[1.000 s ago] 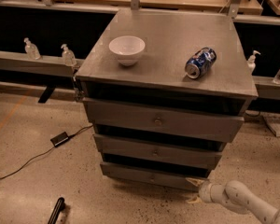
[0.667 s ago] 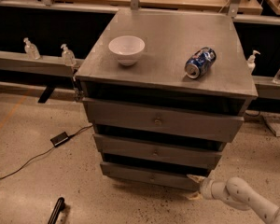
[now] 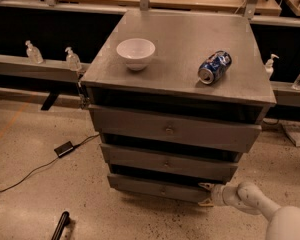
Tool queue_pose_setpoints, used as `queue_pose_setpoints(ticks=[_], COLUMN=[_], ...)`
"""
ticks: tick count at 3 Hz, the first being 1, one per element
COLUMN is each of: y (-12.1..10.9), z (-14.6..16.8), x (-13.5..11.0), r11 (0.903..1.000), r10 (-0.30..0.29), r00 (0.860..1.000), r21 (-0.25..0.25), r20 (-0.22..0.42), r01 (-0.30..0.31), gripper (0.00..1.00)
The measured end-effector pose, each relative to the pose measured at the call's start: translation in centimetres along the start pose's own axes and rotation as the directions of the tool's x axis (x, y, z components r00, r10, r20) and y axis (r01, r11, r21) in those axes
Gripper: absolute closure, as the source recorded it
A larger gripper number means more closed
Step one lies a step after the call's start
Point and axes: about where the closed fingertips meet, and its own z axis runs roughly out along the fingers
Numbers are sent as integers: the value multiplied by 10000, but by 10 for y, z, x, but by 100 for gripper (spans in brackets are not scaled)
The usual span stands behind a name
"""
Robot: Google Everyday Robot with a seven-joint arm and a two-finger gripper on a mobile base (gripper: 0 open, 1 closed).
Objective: Open bottom drawer
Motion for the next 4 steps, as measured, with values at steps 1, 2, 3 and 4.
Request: queue_pose_setpoints(ticks=[1,2,3,4], y=[6,7,5,5], z=[24,24,22,22], x=[22,22,21,21], r11=[9987,9982,9983,9983], r10=[467,564,563,563], r00=[9989,9983,9983,9983], r21=[-191,-186,-184,-184], r20=[104,149,148,148], r01=[-465,-561,-560,-561], gripper=[44,45,46,46])
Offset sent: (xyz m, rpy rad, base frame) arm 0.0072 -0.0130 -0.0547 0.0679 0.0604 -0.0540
